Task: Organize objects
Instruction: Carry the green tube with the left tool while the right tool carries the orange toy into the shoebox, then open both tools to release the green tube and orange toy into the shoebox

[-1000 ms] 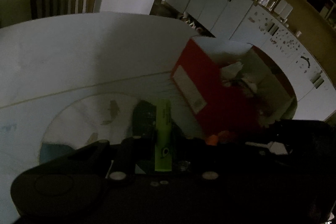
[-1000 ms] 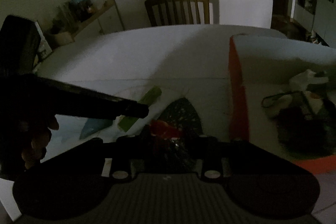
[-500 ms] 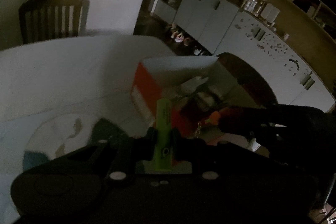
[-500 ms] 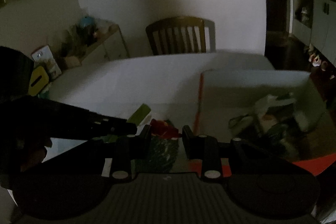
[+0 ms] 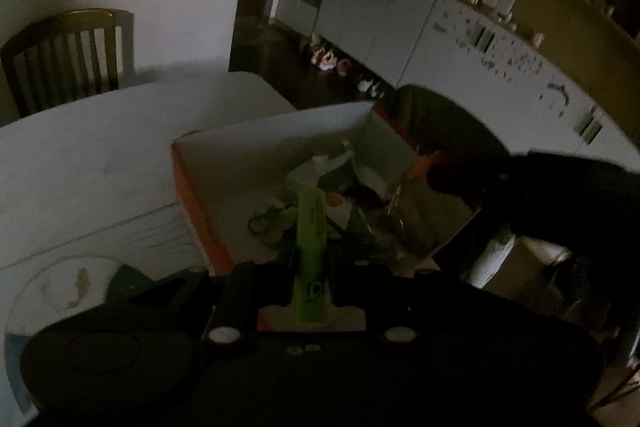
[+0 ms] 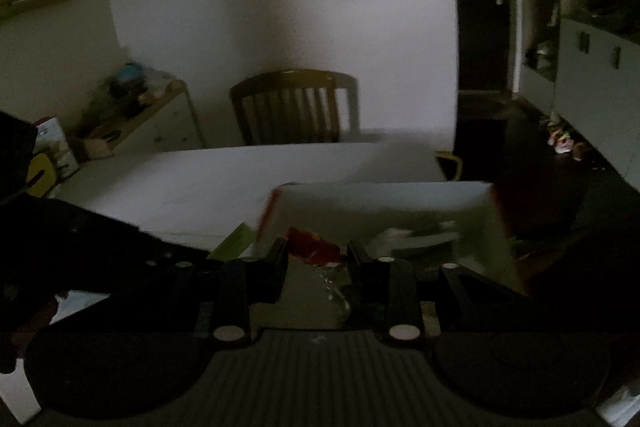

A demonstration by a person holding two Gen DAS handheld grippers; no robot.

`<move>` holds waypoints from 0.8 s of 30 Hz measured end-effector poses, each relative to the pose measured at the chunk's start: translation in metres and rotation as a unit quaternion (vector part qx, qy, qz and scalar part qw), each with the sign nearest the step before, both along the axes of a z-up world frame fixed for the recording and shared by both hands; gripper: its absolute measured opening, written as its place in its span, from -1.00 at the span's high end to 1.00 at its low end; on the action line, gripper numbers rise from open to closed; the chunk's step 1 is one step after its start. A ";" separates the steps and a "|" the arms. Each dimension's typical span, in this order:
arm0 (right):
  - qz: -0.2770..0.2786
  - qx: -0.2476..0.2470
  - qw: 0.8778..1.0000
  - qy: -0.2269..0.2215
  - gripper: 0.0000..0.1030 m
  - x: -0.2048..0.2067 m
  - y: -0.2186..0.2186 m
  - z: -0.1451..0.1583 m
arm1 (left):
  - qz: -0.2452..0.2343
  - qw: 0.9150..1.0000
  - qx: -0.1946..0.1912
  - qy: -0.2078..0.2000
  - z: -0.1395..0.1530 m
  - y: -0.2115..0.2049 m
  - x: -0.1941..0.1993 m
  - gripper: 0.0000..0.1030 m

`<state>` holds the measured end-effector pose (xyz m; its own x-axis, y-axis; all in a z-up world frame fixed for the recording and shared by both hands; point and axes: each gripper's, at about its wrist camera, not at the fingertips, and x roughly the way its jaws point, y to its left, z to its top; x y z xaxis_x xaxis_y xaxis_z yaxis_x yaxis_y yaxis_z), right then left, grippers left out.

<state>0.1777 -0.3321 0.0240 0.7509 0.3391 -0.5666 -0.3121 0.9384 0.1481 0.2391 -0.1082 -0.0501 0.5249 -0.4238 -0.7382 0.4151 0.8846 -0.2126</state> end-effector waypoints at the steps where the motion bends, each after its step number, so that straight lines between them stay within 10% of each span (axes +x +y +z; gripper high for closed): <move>1: -0.005 -0.003 1.000 -0.001 0.39 0.003 -0.006 -0.001 | -0.001 1.000 0.007 0.005 -0.003 -0.006 0.003 0.72; 24: -0.038 -0.062 0.994 0.077 0.39 0.071 -0.068 -0.083 | 0.016 0.984 0.147 0.102 -0.086 -0.070 0.062 0.72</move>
